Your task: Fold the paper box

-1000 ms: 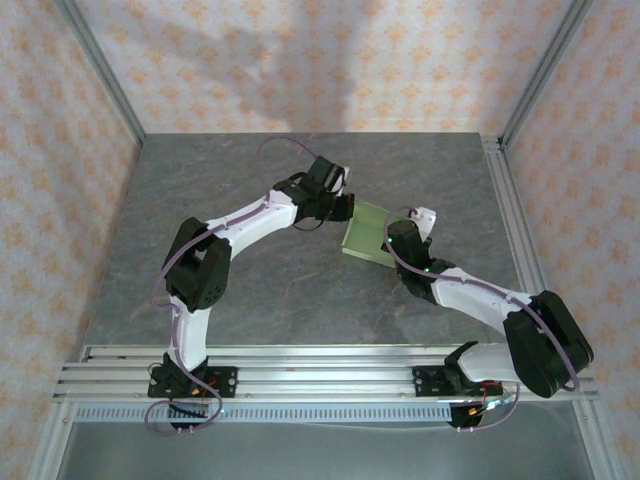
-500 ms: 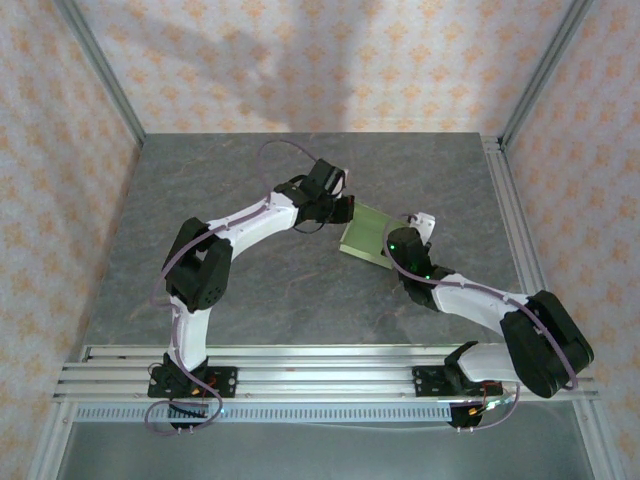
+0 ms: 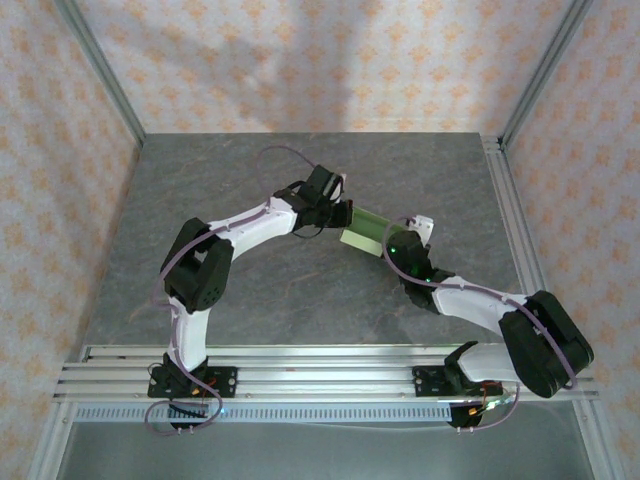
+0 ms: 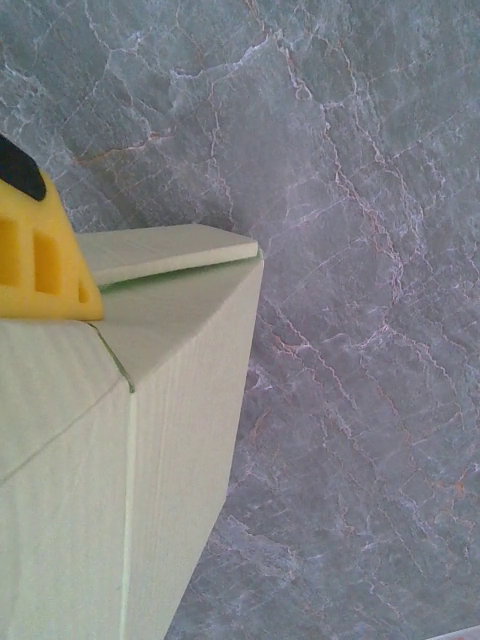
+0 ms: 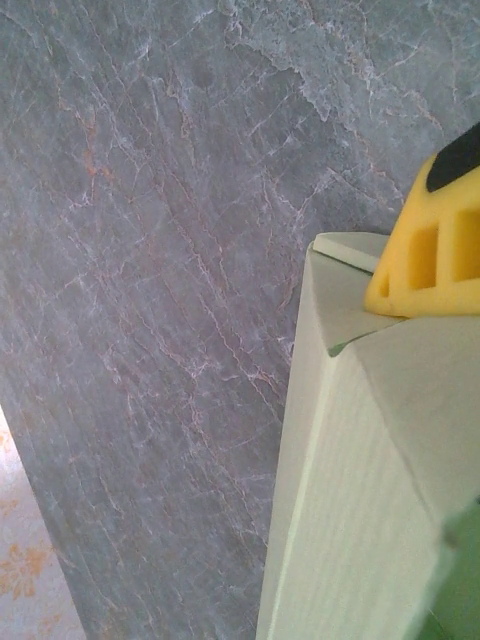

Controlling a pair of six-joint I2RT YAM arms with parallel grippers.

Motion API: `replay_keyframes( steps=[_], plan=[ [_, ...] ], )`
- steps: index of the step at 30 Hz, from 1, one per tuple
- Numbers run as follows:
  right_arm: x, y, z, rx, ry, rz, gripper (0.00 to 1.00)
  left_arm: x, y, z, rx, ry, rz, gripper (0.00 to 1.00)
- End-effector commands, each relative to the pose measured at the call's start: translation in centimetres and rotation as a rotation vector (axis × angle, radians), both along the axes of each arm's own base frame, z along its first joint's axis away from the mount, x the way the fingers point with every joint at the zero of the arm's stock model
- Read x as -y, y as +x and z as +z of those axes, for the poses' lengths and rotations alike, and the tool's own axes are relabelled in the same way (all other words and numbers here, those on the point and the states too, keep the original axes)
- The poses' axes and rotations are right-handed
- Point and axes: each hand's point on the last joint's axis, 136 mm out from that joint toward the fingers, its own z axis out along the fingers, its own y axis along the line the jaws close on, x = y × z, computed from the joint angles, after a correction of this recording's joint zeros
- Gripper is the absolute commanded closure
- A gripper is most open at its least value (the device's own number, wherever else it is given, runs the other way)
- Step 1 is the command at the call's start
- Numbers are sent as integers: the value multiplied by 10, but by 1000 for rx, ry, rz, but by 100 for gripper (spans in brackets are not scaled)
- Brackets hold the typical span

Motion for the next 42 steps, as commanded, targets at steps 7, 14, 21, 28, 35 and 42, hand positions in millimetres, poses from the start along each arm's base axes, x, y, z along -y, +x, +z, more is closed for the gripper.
replay_keyframes(
  steps=[7,14,21,28,35,42],
  plan=[
    [-4,0,20,94,43,35,87,-29,-3,-8,-6,73,83,100],
    [-2,-7,34,143,24,76,60,-35,-4,-13,38,118,78,100],
    [-3,-19,50,186,18,139,22,-36,-4,-13,58,133,78,100],
    [-10,-35,76,271,30,239,14,-35,-4,4,107,115,80,100],
    [-7,-39,104,329,76,229,13,-36,-6,19,168,102,82,100],
    [8,-29,108,232,107,79,17,-35,-14,24,207,99,65,100]
  ],
)
